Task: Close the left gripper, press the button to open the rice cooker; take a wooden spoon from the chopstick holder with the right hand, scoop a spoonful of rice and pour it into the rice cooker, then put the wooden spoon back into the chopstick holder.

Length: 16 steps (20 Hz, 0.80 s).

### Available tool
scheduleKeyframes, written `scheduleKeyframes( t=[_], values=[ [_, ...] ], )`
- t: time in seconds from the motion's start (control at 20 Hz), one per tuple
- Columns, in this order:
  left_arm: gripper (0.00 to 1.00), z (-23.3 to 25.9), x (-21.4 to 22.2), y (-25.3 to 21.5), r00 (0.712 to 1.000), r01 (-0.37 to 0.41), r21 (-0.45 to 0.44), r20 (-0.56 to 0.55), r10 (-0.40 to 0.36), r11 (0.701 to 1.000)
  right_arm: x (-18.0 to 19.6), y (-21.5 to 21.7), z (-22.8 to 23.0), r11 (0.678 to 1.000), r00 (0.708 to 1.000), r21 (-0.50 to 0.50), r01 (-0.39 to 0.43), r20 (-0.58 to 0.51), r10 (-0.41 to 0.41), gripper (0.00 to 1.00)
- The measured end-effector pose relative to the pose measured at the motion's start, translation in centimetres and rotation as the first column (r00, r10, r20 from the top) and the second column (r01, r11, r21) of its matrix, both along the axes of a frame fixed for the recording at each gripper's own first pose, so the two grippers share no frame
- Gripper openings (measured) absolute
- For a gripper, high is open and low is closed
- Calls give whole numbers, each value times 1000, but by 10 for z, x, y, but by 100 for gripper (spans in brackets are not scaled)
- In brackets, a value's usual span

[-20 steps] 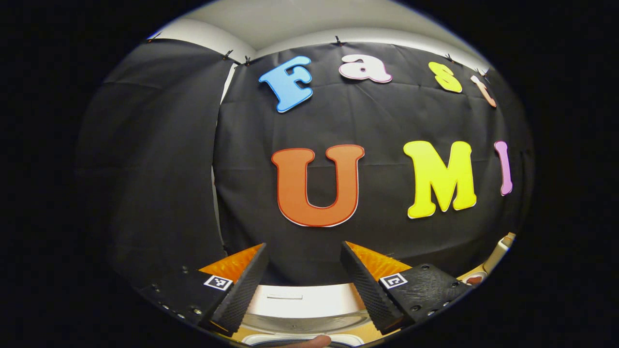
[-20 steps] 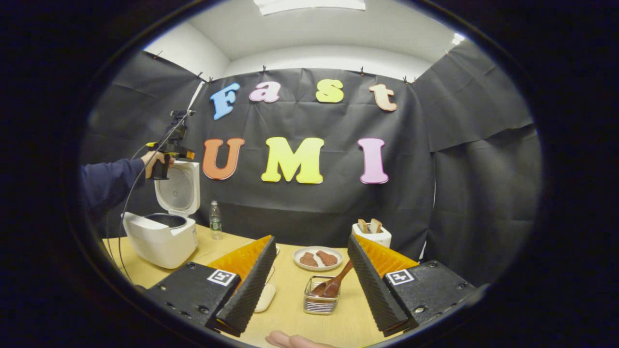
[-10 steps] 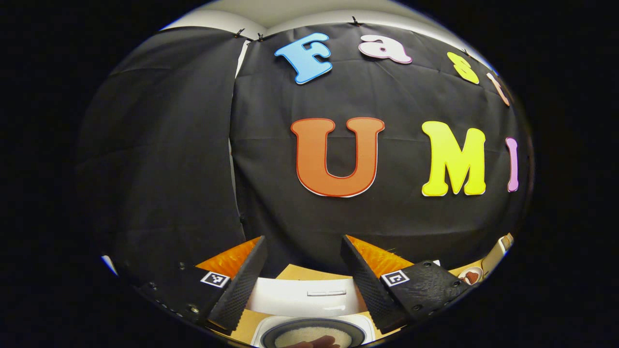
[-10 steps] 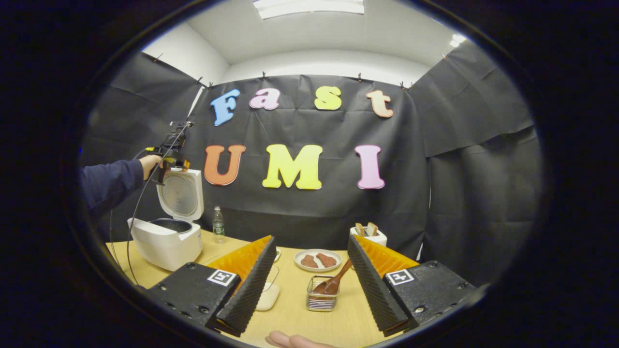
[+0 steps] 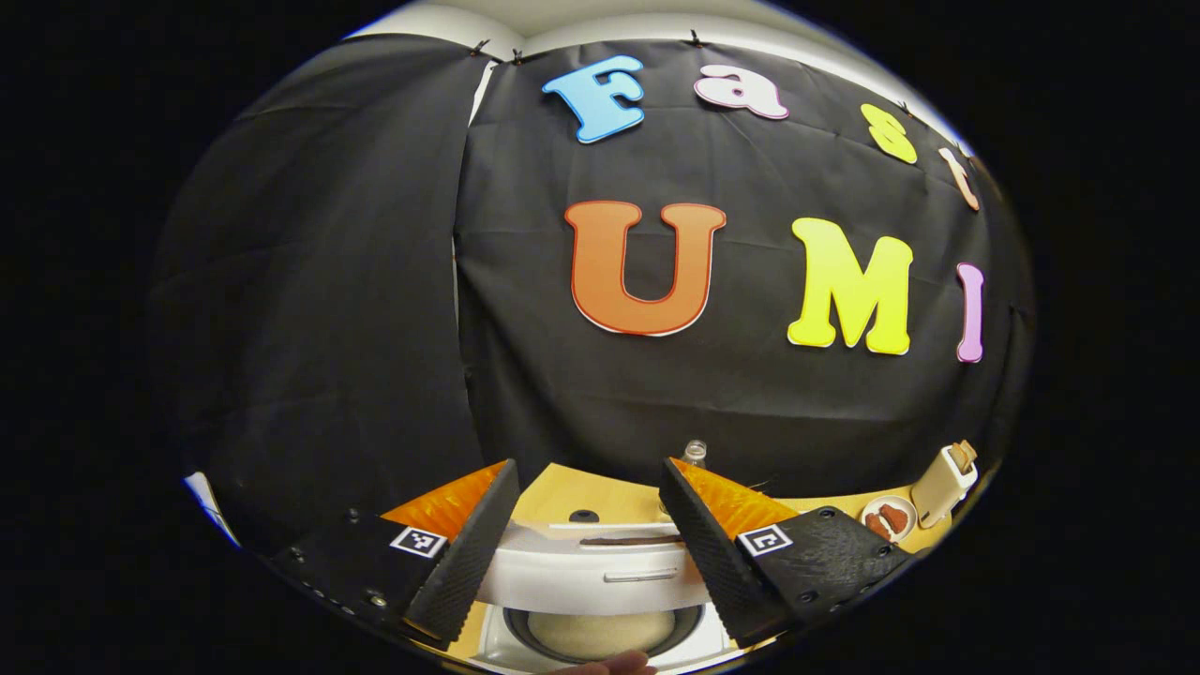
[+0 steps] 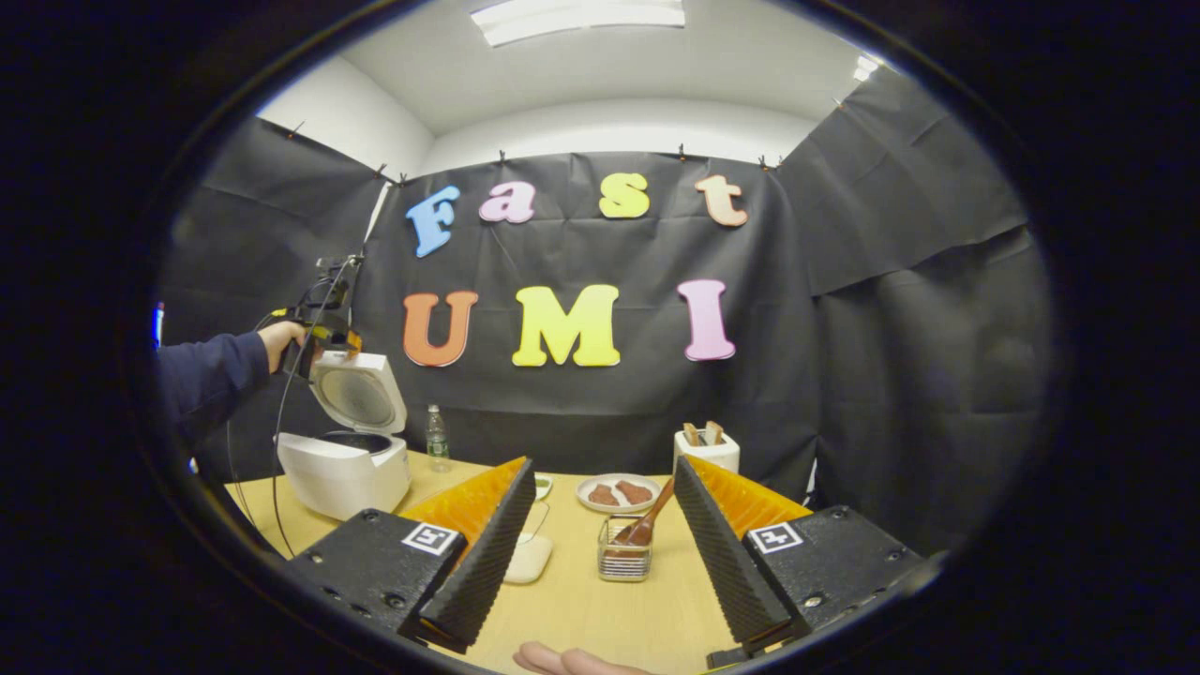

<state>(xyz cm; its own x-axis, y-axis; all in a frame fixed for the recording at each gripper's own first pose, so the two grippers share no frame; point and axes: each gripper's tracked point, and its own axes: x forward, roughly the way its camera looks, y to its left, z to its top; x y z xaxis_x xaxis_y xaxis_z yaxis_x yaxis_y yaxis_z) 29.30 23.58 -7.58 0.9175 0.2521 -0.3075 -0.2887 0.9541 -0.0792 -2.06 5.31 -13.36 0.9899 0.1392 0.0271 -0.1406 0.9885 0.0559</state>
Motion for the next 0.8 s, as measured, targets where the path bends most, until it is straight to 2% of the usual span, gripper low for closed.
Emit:
scheduleKeyframes(
  t=[0.2,0.45,0.7,0.8],
  values=[
    [94,-49,-25,-17,995,11,-36,-102,-14,999,-16,-10,-8,1000,1000,-5,0,-20,0,97],
    [96,-75,-47,-26,990,16,-74,-137,-26,997,-35,-16,-4,1000,1000,-2,2,14,-2,97],
    [96,-91,-60,-32,986,39,25,-164,-34,999,-40,-6,-19,999,1000,-10,-31,-5,31,97],
    [96,-102,-66,-33,979,45,27,-198,-39,999,-41,-1,-22,999,999,-9,-41,-16,40,97]
  ],
)
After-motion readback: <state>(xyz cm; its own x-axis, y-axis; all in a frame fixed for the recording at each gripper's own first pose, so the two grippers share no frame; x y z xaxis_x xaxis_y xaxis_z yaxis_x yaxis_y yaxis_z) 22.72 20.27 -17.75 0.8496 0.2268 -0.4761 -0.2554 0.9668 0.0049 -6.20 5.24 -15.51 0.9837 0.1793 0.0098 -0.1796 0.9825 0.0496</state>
